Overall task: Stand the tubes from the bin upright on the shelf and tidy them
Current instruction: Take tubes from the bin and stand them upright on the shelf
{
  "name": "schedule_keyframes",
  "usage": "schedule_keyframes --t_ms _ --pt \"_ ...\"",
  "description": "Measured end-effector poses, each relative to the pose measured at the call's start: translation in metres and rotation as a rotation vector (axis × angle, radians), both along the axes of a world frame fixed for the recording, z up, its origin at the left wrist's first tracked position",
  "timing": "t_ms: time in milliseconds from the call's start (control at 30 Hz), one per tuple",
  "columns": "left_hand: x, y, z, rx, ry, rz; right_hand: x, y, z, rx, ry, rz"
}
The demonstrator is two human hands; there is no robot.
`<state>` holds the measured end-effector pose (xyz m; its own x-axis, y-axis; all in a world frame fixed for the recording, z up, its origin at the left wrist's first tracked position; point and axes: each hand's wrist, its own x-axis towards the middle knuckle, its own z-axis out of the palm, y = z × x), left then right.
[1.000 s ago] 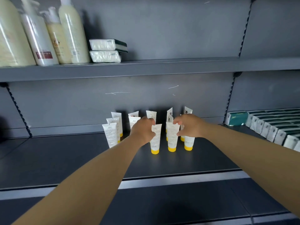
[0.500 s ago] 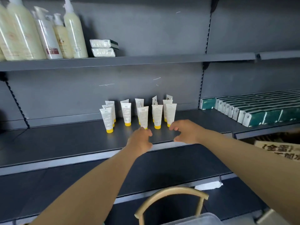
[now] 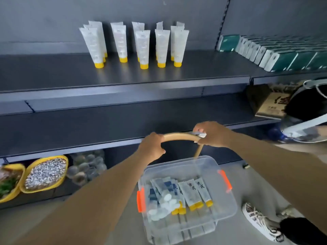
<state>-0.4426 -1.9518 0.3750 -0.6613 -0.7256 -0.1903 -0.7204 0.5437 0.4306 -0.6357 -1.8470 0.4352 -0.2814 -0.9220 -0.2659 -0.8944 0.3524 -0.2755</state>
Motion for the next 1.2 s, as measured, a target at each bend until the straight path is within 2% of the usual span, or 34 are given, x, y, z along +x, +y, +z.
schedule_keyframes --t_ms 300,433,600,967,1200 --pt "-0.015 0.042 -0.159 0.204 -0.117 0.073 -0.044 0.03 -0.164 0.236 -0.117 -0.025" --pt "-0.031 0.052 -0.208 0.276 -0.132 0.083 -0.059 0.034 -0.229 0.306 -0.174 -0.054" --pt "-0.066 0.059 -0.256 0.376 -0.093 -0.001 -0.072 0.035 -0.299 0.366 -0.204 -0.075" --pt "-0.111 0.057 -0.34 0.346 -0.207 -0.057 -0.091 0.004 -0.393 0.448 -0.232 -0.031" --pt "-0.133 0.05 -0.373 0.23 -0.308 -0.144 -0.09 -0.017 -0.428 0.484 -0.117 0.155"
